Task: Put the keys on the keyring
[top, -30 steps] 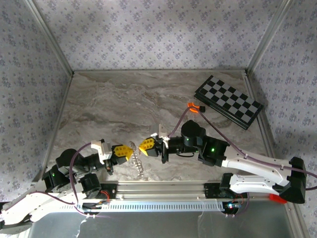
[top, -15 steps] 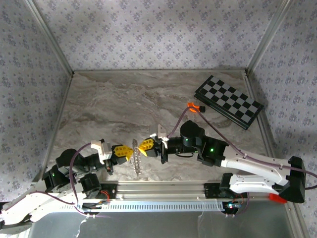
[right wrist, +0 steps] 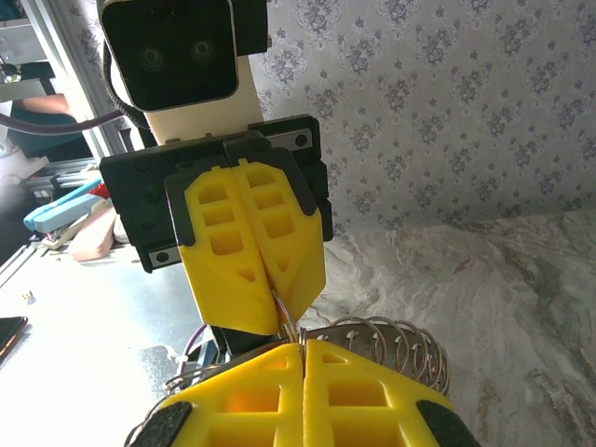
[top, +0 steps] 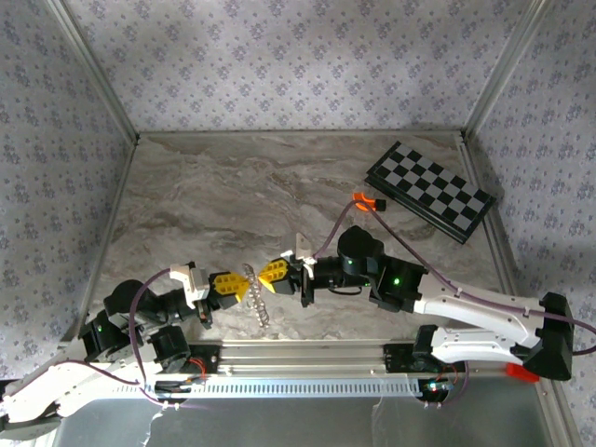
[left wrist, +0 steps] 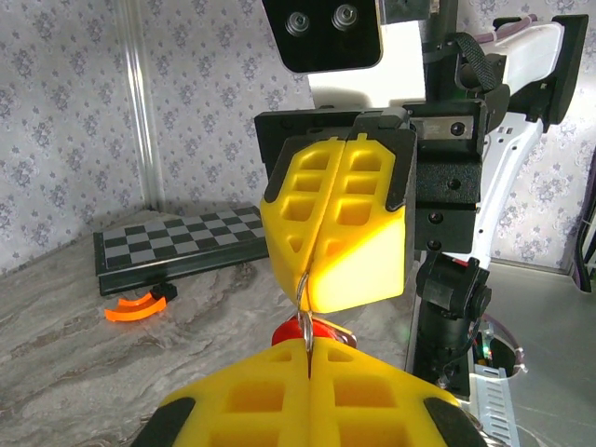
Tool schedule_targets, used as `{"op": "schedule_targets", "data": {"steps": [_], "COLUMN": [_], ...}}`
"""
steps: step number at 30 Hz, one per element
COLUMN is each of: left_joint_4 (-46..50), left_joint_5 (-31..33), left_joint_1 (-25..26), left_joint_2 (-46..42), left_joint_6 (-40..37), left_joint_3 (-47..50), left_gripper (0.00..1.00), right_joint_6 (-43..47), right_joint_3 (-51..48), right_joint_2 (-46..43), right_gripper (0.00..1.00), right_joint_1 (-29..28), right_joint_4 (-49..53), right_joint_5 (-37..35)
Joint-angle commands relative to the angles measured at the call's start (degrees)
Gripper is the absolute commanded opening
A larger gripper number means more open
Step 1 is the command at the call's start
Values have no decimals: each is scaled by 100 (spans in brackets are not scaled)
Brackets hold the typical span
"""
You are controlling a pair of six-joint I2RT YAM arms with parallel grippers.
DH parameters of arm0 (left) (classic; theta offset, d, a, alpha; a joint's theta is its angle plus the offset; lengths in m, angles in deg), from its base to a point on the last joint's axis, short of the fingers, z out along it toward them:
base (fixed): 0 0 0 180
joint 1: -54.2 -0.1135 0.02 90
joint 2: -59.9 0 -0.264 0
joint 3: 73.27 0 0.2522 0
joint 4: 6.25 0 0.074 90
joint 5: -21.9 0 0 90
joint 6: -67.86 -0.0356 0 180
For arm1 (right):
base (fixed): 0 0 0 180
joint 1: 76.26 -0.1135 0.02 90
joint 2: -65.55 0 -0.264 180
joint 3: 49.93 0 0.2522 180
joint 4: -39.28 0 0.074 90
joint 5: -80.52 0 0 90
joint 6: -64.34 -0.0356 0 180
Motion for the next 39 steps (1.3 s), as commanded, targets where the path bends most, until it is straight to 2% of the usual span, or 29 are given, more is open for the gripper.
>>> {"op": "schedule_targets", "data": {"steps": [1, 39], "left_joint_4": [-274, -258], "left_joint_5": [15, 4], "left_joint_1": [-34, -34], "left_joint_2": [-118, -197], "left_joint_6": [-88, -109], "left_joint_3": [-7, -7], "left_gripper": [0, 0], "right_joint_6": [20, -7], "right_joint_3": [142, 91], "right_joint_2": [19, 51], "right_gripper": [0, 0], "right_joint_1": [-32, -47], "right_joint_4": [-209, -442], "right_joint_5": [151, 242]}}
